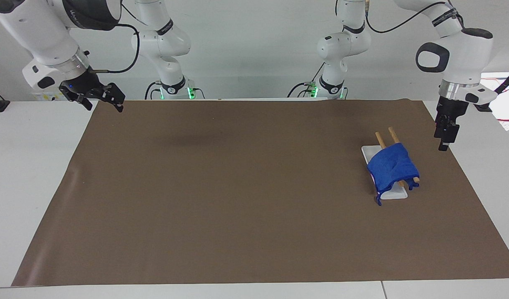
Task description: Right arm passes towel to left arm to hang
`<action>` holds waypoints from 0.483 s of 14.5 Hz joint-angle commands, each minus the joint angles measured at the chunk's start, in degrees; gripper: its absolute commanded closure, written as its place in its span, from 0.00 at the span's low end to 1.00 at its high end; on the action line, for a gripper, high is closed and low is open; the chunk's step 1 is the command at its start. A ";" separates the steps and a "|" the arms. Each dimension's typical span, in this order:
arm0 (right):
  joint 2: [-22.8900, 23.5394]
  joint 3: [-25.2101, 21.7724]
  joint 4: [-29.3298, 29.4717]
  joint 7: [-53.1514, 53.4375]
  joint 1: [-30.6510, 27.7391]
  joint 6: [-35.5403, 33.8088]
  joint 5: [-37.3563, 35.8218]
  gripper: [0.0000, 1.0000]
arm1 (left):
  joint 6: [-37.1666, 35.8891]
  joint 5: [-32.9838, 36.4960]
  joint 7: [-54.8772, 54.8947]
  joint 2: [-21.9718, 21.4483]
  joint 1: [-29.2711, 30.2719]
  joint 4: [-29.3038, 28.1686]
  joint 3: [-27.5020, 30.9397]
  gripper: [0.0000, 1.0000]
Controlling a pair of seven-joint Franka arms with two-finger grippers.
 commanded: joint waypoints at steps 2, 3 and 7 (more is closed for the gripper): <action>-0.76 0.14 -0.65 -1.41 -0.26 0.86 -1.49 0.00 | -7.95 1.22 15.40 3.31 -3.06 7.13 -0.55 0.00; -0.76 0.14 -0.65 -1.41 -0.18 0.94 -1.93 0.00 | -9.17 1.22 19.62 3.31 -3.69 7.39 -0.55 0.00; -0.76 0.14 -0.82 -1.50 -0.18 3.04 -2.55 0.00 | -19.52 1.22 30.64 5.85 -8.26 14.83 -0.64 0.00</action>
